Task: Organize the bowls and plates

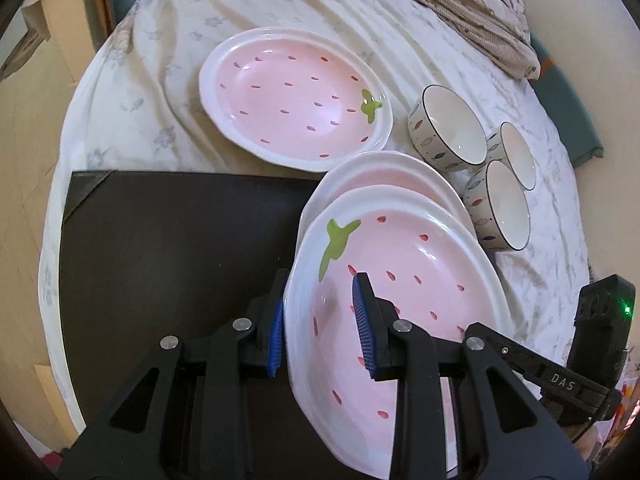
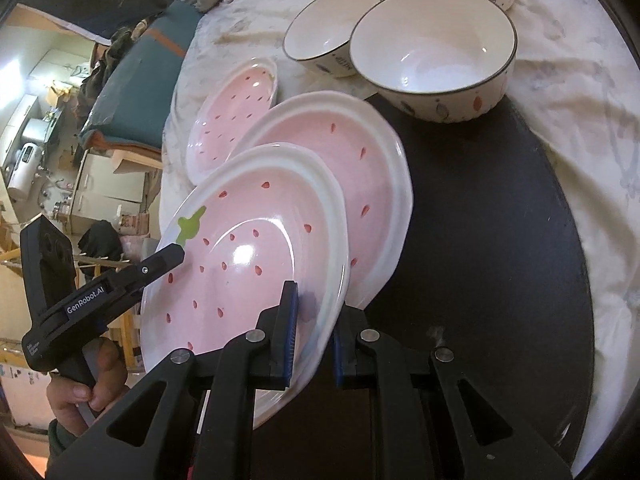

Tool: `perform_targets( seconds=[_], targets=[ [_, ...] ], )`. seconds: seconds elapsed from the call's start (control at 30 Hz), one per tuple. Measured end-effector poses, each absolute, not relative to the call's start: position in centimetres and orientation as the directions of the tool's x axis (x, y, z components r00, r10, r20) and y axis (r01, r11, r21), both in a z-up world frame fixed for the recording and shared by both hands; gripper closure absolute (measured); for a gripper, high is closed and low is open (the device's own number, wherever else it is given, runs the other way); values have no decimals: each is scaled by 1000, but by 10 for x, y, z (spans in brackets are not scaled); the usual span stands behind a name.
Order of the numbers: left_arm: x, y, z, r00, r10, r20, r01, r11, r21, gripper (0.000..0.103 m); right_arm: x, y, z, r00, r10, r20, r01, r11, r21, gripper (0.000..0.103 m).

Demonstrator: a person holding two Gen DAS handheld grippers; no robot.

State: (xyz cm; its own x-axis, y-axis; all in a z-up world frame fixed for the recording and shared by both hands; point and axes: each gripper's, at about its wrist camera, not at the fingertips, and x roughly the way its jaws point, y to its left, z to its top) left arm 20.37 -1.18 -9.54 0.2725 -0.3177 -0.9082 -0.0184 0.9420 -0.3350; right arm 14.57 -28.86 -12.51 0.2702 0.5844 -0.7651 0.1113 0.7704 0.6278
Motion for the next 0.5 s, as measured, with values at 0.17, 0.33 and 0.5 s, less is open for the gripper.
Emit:
perform_targets(
  seconds=[0.17,0.33,0.5],
  targets=[
    [219,-13,-100,267,-309,-913,-23,945,-326,76,159,-293,-135,258,592,-764,146,757,636,87],
    [224,-19,-106,259,-304,-917,-4,949,-316,76,173,-294,-141,252,589,-768,151,760,632,87],
    [233,-15,-117,237,-326,-915,-24,940,-341,76,179,-296,-144,253,579,-775,171,762,625,87]
  ],
)
